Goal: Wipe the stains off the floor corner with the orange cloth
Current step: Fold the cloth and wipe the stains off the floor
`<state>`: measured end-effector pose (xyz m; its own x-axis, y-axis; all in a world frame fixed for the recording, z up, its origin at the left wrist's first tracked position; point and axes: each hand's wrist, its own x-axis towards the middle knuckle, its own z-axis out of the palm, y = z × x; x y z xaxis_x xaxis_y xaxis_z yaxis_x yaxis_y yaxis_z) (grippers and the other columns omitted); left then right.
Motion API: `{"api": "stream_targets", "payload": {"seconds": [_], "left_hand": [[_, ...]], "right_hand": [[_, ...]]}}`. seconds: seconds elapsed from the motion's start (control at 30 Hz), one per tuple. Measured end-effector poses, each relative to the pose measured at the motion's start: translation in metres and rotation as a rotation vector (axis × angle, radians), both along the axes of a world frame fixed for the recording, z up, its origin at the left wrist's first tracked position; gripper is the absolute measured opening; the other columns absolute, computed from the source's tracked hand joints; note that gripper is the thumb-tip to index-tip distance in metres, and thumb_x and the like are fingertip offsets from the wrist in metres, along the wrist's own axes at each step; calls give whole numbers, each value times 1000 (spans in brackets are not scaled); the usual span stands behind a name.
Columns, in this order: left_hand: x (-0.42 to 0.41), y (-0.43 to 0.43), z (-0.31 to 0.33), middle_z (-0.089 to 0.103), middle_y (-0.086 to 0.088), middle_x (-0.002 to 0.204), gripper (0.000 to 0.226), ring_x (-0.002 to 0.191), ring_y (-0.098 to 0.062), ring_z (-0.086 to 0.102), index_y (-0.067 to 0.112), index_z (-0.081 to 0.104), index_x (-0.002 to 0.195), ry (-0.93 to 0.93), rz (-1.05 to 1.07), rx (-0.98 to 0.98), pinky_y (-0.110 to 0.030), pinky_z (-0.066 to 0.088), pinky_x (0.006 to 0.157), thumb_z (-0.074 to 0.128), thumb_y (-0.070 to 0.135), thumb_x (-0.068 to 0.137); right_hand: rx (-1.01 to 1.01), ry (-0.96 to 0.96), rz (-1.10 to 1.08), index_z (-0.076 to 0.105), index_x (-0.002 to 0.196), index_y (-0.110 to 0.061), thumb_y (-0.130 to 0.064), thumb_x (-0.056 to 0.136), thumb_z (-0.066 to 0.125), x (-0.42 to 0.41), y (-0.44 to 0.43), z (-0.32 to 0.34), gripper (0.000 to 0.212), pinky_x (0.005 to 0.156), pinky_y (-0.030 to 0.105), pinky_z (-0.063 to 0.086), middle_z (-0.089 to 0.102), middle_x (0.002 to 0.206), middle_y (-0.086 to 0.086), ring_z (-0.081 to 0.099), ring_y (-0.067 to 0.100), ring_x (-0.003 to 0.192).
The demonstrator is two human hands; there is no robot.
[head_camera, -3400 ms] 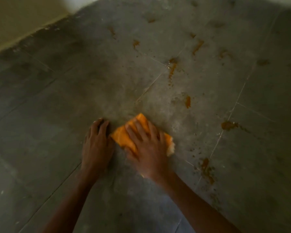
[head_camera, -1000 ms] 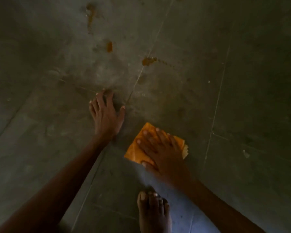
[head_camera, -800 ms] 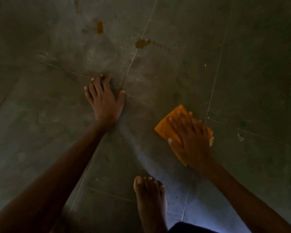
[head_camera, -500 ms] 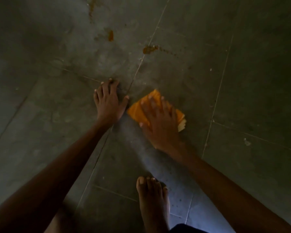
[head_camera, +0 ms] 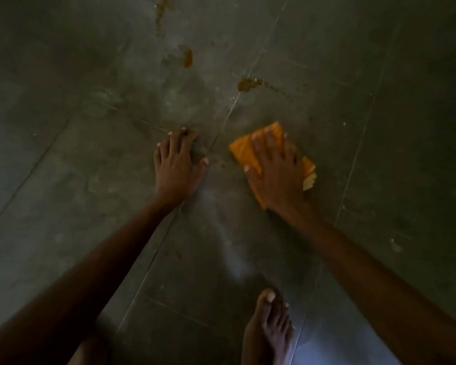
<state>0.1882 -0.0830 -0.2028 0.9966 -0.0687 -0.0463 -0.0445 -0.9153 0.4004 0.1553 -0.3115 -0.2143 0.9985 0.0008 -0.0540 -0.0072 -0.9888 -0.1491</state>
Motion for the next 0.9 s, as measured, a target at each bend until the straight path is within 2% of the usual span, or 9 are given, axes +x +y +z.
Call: {"api": "stream_targets", "payload": {"seconds": [0.07, 0.17, 0.23, 0.33, 0.47, 0.77, 0.9], "left_hand": [[2, 3, 0, 28, -1, 155, 66, 142, -28, 25, 30, 34, 144, -23, 6, -1, -47, 20, 117, 56, 47, 85], [0, 5, -3, 27, 0, 155, 65, 142, -25, 24, 30, 34, 144, -21, 24, -23, -46, 19, 118, 54, 49, 85], [0, 4, -6, 26, 0, 155, 64, 143, -24, 22, 30, 34, 144, -32, 25, -40, -47, 17, 118, 52, 49, 87], [-1, 3, -13, 26, -1, 156, 61, 144, -26, 21, 29, 33, 144, -65, 31, -38, -48, 12, 120, 49, 50, 89], [-4, -2, -18, 26, -3, 157, 61, 147, -26, 18, 26, 34, 145, -67, 43, -12, -45, 5, 122, 44, 50, 89], [-6, -3, -15, 27, -7, 157, 62, 148, -29, 16, 22, 34, 147, -69, 30, -9, -47, 5, 121, 45, 46, 91], [-2, -4, -11, 27, -8, 157, 63, 149, -31, 14, 21, 34, 147, -32, 38, -36, -48, 6, 120, 51, 43, 89]], "right_hand": [[5, 3, 192, 17, 159, -32, -57, 97, 36, -33, 12, 4, 70, 118, 56, 24, 16, 168, 1, 13, 37, 154], [18, -1, 380, 25, 157, -38, -59, 93, 45, -62, -17, 5, 70, 119, 53, 24, 17, 167, -5, 17, 30, 154], [-11, -5, 341, 27, 156, -38, -60, 91, 46, -49, -47, 1, 71, 119, 54, 23, 20, 167, -4, 21, 31, 153], [2, -9, 117, 25, 157, -33, -60, 92, 39, -4, -71, -5, 71, 120, 57, 21, 22, 166, 4, 20, 37, 152], [2, -15, -92, 23, 157, -31, -62, 93, 34, 14, -32, -6, 73, 119, 59, 20, 19, 167, 6, 17, 41, 151], [6, 24, 59, 19, 158, -33, -62, 92, 38, -72, 24, 2, 75, 119, 57, 20, 15, 168, 1, 15, 38, 152], [42, -19, 260, 24, 157, -34, -60, 93, 42, -107, 26, 2, 72, 120, 54, 19, 18, 168, -1, 15, 35, 153]]}}
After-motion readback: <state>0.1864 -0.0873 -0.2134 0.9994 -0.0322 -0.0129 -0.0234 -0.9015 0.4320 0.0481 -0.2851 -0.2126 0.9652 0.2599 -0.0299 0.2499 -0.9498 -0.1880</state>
